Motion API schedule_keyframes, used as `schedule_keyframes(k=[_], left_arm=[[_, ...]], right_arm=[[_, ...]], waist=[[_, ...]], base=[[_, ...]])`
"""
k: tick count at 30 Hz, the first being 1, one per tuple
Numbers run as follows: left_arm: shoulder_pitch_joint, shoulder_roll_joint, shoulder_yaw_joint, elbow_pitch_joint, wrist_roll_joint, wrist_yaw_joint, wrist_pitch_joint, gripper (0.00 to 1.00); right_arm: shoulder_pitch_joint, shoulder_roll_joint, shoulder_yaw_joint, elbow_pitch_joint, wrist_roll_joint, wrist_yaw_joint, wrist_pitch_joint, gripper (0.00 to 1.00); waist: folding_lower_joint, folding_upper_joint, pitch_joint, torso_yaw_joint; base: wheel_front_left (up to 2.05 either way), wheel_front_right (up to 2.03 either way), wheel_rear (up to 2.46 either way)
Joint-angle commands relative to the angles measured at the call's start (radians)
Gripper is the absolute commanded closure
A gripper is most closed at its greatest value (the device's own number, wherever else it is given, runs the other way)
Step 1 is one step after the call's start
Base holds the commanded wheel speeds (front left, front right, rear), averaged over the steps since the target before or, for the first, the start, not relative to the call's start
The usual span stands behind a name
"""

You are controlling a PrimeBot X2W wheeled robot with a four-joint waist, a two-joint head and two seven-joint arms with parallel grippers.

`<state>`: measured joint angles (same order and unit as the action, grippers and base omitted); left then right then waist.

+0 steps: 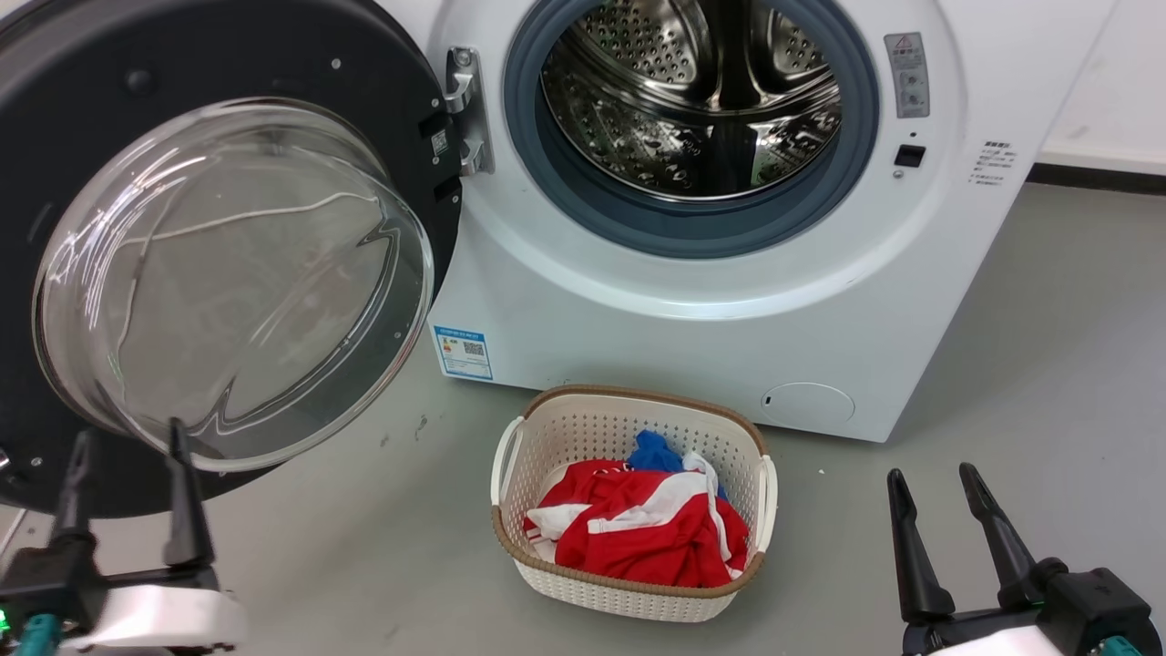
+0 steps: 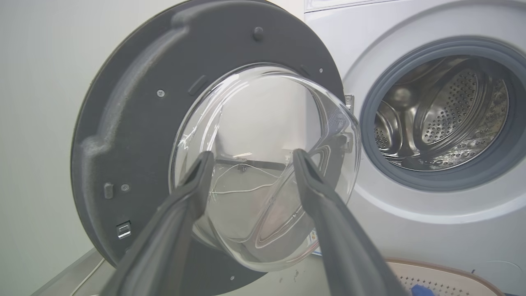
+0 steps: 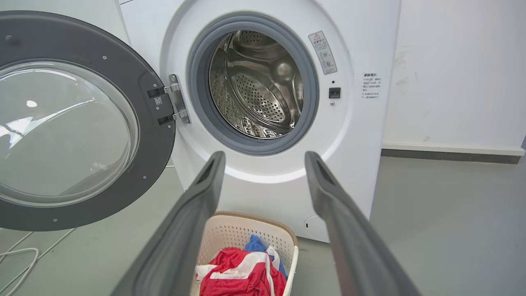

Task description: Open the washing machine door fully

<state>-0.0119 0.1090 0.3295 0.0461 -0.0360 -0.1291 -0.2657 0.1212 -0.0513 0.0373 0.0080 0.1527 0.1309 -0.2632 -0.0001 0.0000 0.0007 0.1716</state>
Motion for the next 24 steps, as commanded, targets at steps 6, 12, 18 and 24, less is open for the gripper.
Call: schedule_keyframes(k=[6, 12, 18, 24], left_arm=[[0.076, -0.015, -0.134, -0.09, -0.003, 0.0, 0.002, 0.0], [0.116, -0.031, -0.226, -0.11, 0.008, 0.0, 0.002, 0.0], [0.145, -0.043, -0.287, -0.102, 0.007, 0.008, 0.002, 0.0], [0.163, -0.051, -0.325, -0.096, 0.006, 0.036, 0.002, 0.0]], right_arm=[[0.018, 0.002, -0.004, -0.022, 0.003, 0.0, -0.002, 0.0], [0.025, 0.002, -0.012, -0.051, -0.017, 0.0, -0.002, 0.0], [0.044, 0.002, -0.028, -0.083, -0.039, 0.0, -0.002, 0.0], [0.078, 0.002, -0.032, -0.096, -0.042, 0.0, -0.002, 0.0]], waist=[[0.0001, 0.0, -0.025, -0.029], [0.0001, 0.0, -0.032, -0.066], [0.0001, 0.0, -0.03, -0.108], [0.0001, 0.0, -0.028, -0.143]], base=[[0.0, 0.0, 0.0], [0.0, 0.0, 0.0], [0.0, 0.0, 0.0], [0.0, 0.0, 0.0]])
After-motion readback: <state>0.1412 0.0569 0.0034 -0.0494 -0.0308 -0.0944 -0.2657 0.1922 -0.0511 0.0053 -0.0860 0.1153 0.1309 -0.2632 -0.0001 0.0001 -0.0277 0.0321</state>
